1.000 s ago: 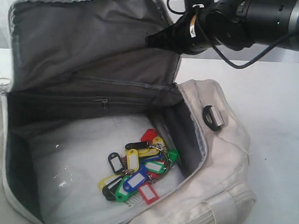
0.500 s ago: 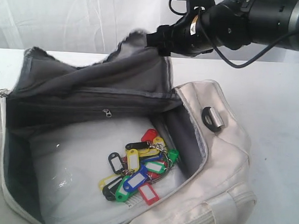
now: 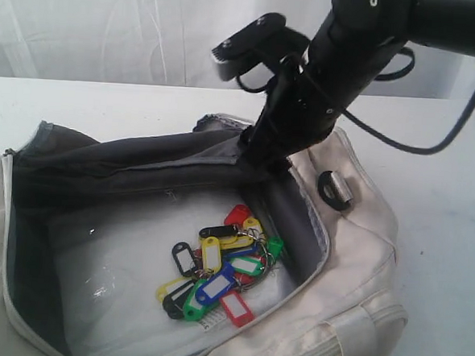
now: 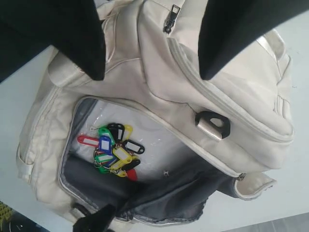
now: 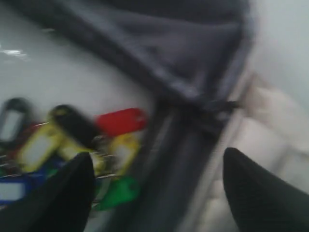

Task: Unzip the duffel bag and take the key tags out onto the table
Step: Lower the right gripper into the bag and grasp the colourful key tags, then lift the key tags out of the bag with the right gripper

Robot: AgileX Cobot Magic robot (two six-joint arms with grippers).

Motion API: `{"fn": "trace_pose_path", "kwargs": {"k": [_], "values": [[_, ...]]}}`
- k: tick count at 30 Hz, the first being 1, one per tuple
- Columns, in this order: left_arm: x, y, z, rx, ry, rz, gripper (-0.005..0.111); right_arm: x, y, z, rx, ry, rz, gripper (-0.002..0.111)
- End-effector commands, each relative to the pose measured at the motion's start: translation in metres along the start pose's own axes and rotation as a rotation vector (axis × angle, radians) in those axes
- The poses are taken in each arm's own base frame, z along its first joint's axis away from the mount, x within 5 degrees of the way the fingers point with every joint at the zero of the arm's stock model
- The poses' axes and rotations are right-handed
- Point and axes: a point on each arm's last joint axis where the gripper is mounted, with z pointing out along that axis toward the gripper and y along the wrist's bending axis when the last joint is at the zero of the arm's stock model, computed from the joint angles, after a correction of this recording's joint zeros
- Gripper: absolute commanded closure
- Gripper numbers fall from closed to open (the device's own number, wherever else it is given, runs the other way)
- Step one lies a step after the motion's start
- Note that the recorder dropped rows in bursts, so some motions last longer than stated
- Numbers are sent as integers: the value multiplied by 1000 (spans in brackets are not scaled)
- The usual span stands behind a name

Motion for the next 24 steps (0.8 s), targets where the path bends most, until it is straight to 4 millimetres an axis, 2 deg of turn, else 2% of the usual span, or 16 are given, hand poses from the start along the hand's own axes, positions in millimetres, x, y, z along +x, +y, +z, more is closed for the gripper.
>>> {"fn": "trace_pose_path", "kwargs": {"k": [1, 5, 10, 20, 24], "values": [[7, -1, -2, 6, 64, 8, 47, -6, 35, -10, -247, -33, -20, 47], [8, -1, -2, 6, 75, 8, 47, -6, 50, -5, -247, 9, -114, 46], [9, -1, -3, 6, 79, 12, 47, 5, 61, 18, -260, 98, -138, 40], [9, -1, -3, 6, 79, 12, 50, 32, 77, 82, -289, 309, -198, 39], [9, -1, -3, 6, 79, 12, 51, 40, 80, 105, -312, 379, -192, 42]]}}
